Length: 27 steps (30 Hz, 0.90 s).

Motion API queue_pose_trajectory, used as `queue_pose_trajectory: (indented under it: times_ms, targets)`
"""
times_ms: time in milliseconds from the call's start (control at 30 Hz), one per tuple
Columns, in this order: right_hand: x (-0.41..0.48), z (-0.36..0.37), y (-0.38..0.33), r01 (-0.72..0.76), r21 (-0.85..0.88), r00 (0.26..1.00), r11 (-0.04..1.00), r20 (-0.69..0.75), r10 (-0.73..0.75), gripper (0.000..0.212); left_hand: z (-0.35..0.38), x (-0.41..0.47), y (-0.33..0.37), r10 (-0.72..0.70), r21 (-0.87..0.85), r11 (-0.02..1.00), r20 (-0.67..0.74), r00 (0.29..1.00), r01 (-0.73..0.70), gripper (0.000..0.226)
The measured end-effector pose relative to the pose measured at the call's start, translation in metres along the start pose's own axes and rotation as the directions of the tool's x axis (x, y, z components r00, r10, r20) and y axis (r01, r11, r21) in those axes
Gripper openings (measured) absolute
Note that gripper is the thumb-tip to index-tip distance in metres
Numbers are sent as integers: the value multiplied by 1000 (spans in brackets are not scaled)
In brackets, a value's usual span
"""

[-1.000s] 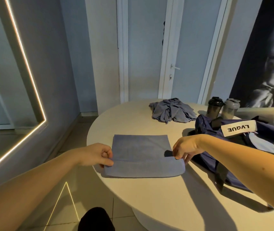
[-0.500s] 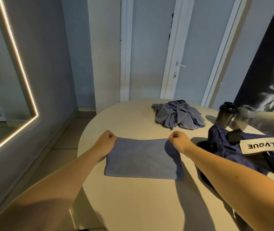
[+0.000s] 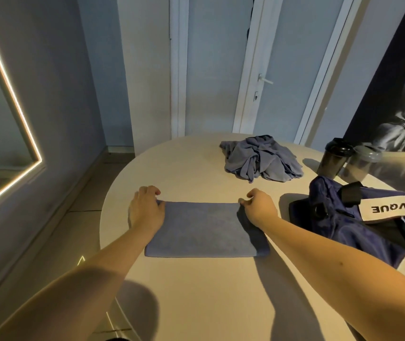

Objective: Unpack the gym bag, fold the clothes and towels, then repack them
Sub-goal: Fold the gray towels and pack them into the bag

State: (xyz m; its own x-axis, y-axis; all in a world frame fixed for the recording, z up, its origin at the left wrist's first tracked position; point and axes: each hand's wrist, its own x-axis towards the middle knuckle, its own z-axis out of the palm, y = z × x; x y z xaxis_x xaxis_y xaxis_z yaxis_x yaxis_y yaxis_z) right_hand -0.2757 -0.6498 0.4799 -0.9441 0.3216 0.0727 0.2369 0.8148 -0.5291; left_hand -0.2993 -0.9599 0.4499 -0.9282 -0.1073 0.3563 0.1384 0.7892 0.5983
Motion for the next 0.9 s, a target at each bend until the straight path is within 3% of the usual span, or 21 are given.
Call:
queue_pose_trajectory:
  times_ms: [67, 100, 133, 200, 267, 333, 567, 700, 767, 833, 900]
  targets:
    - [-11, 2, -6, 178, -177, 969, 968, -143, -204, 41, -3, -6, 13, 195, 164, 968, -29, 980, -188, 27]
    - [-18, 4, -9, 304, -215, 928, 928, -156, -340, 44, -3, -11, 23, 279, 184, 942, 30, 960, -279, 31]
    - [-22, 9, -10, 413, -234, 889, 880, -105, -445, 49, -1, -16, 31, 322, 190, 921, 128, 938, -341, 37]
    - [-30, 19, -8, 515, -277, 854, 811, 81, -514, 66, 8, -27, 40, 302, 243, 888, 330, 894, -390, 56]
    - [-30, 27, 1, 507, -328, 861, 797, 228, -454, 80, 18, -31, 33, 230, 336, 851, 452, 862, -403, 71]
    - [-27, 30, 12, 460, -329, 880, 825, 296, -373, 76, 22, -32, 21, 173, 380, 838, 495, 852, -392, 79]
    - [-31, 30, 15, 416, -331, 896, 847, 311, -318, 70, 21, -36, 20, 146, 405, 828, 513, 846, -388, 73]
    - [-34, 10, 7, 333, -210, 915, 919, 307, -262, 56, 10, -47, 51, 139, 492, 777, 474, 870, -393, 67]
    - [-37, -1, 5, 247, -154, 952, 957, 223, -210, 44, 7, -71, 80, 245, 373, 818, 464, 851, -439, 61]
    - [-41, -10, 6, 174, -172, 971, 970, 191, -141, 41, 5, -106, 108, 329, 151, 871, 526, 784, -467, 58]
    - [-47, -17, 9, 99, -159, 977, 982, 202, -66, 39, 1, -141, 129, 376, 46, 866, 595, 710, -498, 61]
